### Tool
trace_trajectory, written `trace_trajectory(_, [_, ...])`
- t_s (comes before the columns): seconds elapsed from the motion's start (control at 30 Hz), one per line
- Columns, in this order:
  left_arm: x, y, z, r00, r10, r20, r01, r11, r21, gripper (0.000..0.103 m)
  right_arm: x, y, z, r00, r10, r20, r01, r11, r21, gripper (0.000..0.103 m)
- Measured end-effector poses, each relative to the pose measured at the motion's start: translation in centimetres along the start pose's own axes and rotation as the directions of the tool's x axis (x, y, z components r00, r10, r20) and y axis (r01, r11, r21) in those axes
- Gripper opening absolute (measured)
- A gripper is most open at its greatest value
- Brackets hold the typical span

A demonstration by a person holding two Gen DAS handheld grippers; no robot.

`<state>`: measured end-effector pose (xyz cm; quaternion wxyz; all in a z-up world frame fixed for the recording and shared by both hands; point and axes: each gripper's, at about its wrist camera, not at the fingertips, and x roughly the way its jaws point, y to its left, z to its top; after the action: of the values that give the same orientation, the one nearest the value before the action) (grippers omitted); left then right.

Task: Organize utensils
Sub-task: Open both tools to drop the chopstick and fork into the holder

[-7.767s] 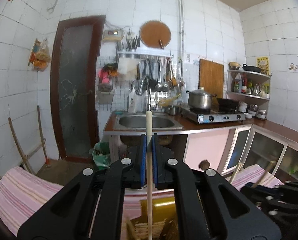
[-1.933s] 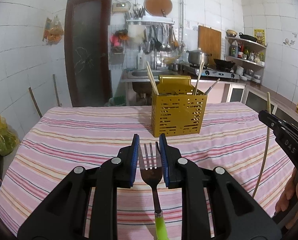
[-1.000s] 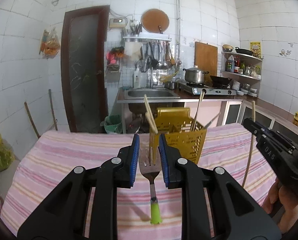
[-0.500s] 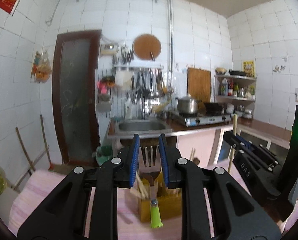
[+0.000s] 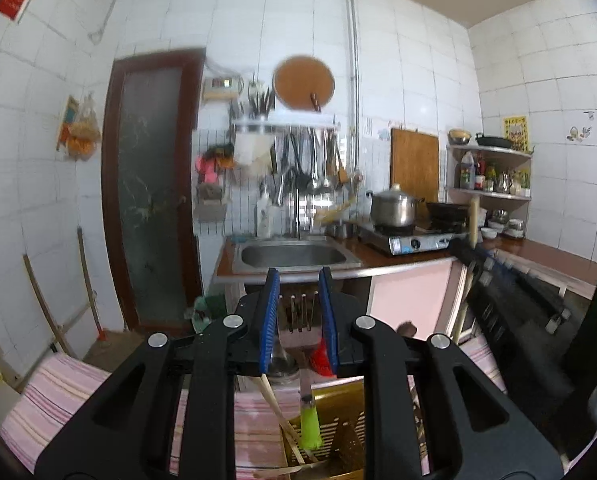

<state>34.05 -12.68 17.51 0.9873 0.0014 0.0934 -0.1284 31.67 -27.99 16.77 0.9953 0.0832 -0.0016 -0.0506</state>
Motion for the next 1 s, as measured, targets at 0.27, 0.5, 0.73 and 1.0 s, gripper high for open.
trace_trajectory(0.27, [2.9,1.3,-4.1,0.995,-0.003,-0.096,-0.001,0.999,-0.038,0.019,1.1,0.0,-4.6,0.999,-0.012,-0.050,0.010,0.999,-0.039,0.006])
trace_trajectory(0.5, [-1.0,2.5,-4.0,0.995,0.030,-0.094,-0.036,0.997,-0.061,0.047,0.4,-0.9,-6.0,0.992,-0.016,-0.128,0.009,0.998,-0.056,0.007])
trace_trajectory(0.73, [-8.3,4.9,-3.9,0.990,0.115,-0.080,-0.120,0.991,-0.060,0.093,-2.5,-1.6,-4.8,0.975,-0.036,-0.220,0.017,0.996,-0.088,0.061])
trace_trajectory(1.0, [-16.2,6.9,-7.1,0.984,0.152,-0.098,-0.159,0.985,-0.068,0.098,-11.9,-2.3,-3.8,0.971,-0.062,-0.229,0.030,0.990,-0.141,0.090])
